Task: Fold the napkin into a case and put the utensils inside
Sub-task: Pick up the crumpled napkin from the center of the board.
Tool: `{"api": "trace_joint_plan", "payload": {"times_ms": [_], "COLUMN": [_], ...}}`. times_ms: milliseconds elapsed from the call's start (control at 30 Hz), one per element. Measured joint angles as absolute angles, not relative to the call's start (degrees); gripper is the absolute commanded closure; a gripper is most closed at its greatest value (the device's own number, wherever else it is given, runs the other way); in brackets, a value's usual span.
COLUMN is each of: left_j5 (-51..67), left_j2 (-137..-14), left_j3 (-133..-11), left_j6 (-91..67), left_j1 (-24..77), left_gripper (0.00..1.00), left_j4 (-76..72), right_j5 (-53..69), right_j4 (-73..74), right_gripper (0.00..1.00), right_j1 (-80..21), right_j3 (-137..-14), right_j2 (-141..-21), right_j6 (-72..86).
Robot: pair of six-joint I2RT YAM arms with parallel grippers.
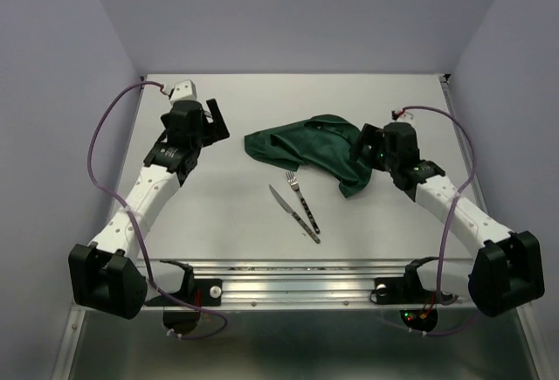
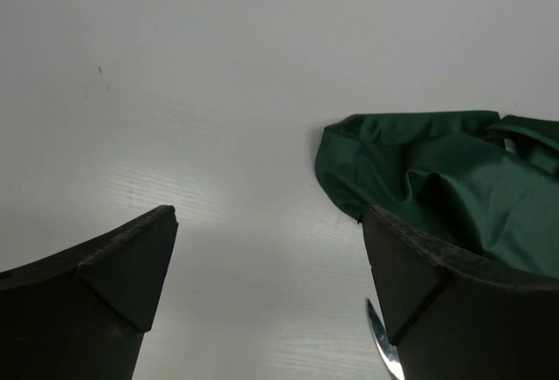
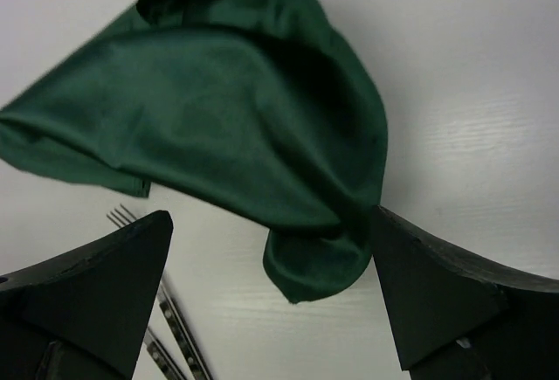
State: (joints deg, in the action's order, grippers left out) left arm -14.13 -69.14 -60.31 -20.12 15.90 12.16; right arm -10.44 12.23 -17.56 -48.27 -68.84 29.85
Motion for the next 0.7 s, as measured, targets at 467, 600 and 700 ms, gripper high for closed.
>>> {"api": "trace_joint_plan", "payload": {"times_ms": [467, 600, 700], "left_j5": [-11.0, -10.7, -10.5], "left_j2": [-74.4, -74.4, -74.4], "left_j3": [-59.6, -59.6, -59.6], "left_j6": [-23.3, -23.7, -24.0], "left_j1": [21.6, 21.8, 21.8], "left_gripper": [0.03, 0.03, 0.03], "left_j4": [12.7, 12.7, 12.7], "right_j5": [-7.7, -7.3, -5.6], "right_j4": [7.1, 4.6, 2.5], "right_gripper": [0.34, 0.52, 0.76], "right_j1": [-18.9, -18.9, -18.9], "right_j3": [-40.2, -40.2, -40.3], "right_j2": [-79.2, -82.8, -85.0], "right_j6": [34.9, 35.6, 36.1]}}
